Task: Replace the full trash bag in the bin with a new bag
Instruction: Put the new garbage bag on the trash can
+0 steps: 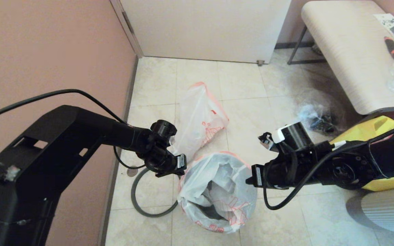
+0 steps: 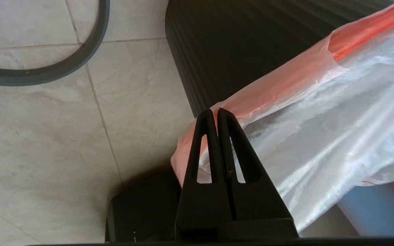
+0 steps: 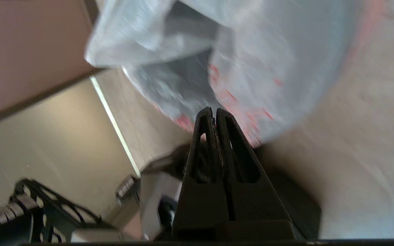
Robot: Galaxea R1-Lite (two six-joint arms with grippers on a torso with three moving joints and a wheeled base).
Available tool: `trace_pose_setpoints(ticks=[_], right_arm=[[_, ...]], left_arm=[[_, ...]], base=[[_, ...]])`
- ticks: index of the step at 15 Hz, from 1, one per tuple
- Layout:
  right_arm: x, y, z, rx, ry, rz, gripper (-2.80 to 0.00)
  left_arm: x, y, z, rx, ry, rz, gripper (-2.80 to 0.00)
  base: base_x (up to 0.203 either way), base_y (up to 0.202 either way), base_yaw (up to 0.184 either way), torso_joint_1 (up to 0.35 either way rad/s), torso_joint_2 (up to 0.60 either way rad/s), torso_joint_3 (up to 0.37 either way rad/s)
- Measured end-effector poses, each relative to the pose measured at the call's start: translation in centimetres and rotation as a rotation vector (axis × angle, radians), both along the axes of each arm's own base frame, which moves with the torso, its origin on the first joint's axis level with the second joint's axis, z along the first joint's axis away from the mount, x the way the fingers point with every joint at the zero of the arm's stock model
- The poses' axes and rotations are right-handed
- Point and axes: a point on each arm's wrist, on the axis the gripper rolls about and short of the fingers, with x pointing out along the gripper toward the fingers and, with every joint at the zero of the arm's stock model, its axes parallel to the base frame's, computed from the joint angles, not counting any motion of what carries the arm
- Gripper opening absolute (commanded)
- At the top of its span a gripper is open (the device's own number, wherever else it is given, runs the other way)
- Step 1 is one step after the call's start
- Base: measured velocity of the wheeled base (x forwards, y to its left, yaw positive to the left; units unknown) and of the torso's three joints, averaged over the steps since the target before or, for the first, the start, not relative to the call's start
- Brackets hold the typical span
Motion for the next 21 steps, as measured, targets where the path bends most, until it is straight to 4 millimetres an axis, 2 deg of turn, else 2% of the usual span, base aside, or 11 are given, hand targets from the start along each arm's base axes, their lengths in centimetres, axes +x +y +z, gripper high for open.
trace_pose_setpoints(ticks=[6,12,16,19,21], right_arm=[[1.5,1.8,-3.9,-0.011,0.033,0.014,-2.8],[3.1,2.8,-6.9,-0.019,0.035,0.012,-2.8],[3.4,2.9,-7.9,-0.03,0.049,0.01,-2.8],[3.8,2.8,-8.5,-0.035,0.045,-0.004,-2.8],[4.0,2.9,-8.2,-0.027,0.015,-0.011,-2.8]], left_arm=[[-1.5,-0.4,2.5,-0.018,-0.014,-0.025,-2.8],[-1.0,-1.5,0.4,-0.002,0.024,-0.04,-2.8],[0.3,-0.1,-0.2,-0.001,0.02,0.002,-2.8],[0.6,0.0,-0.9,0.005,0.032,0.004,-2.8],[0.7,-0.3,-1.7,0.012,0.047,-0.001,-2.8]], base=[[0.0,0.0,0.0,0.0,0.0,0.0],[0.0,0.0,0.0,0.0,0.0,0.0],[0.0,0.0,0.0,0.0,0.0,0.0],[0.0,0.0,0.0,0.0,0.0,0.0],[0.0,0.0,0.0,0.0,0.0,0.0]])
